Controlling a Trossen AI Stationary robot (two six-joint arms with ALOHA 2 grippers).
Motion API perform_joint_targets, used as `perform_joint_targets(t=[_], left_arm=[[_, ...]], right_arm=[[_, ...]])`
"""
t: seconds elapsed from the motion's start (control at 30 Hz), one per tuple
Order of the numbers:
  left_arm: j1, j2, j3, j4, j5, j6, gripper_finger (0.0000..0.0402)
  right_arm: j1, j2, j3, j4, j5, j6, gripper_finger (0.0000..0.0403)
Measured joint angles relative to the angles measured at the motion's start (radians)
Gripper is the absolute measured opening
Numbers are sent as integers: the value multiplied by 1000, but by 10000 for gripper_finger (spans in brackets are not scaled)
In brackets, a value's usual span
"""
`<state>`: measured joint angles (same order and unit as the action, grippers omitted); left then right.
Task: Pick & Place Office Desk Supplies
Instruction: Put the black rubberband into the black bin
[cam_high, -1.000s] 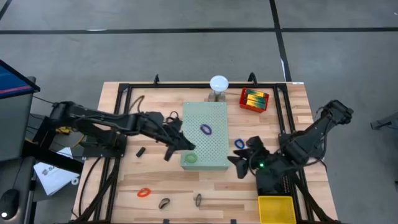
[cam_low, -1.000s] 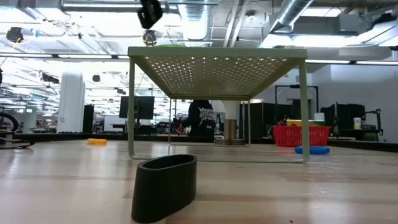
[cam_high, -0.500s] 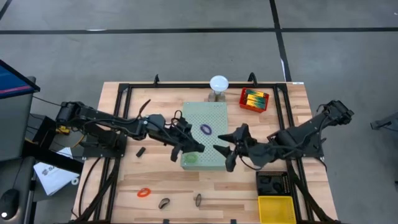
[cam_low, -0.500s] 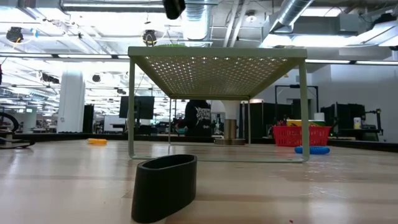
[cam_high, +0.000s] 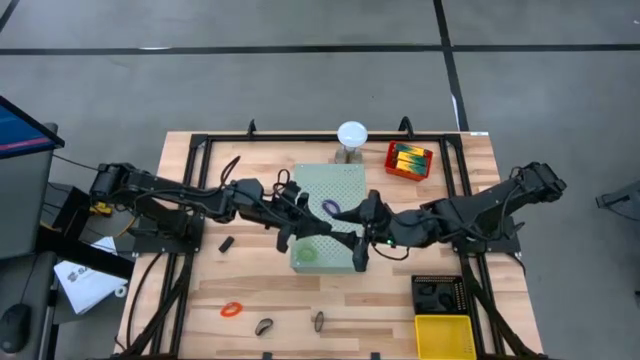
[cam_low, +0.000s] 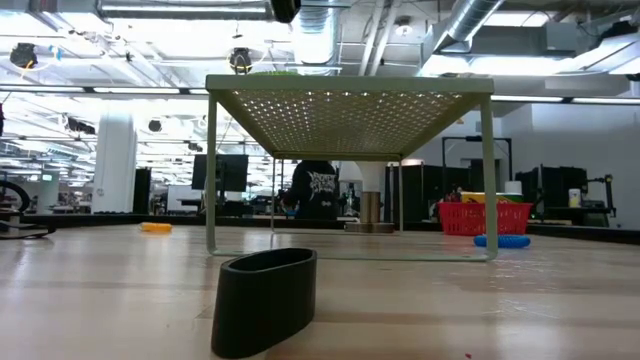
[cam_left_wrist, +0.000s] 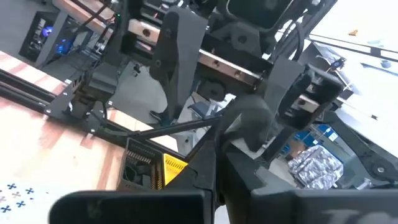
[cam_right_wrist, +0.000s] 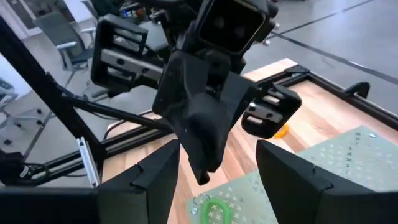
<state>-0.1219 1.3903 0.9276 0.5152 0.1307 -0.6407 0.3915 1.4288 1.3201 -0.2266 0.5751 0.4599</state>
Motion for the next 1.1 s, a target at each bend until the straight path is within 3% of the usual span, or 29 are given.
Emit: perform_joint_targets(t=[0.17,0.7,0.83,1.0,1.1], left_arm=[[1,0,0,-2,-2,0,3],[5,0,0,1,-2,-1,3],[5,0,0,1,-2,-5,3],[3,0,0,2,0,-5,3],[4,0,0,2,9,-5,3]], right_arm=[[0,0,0,33,-59,0,196],[-36,0,0,59,-97,0,154],[-36,0,0,59,-133,1,112],[-36,0,0,59,-134,1,14],[-36,0,0,59,-132,4,9]])
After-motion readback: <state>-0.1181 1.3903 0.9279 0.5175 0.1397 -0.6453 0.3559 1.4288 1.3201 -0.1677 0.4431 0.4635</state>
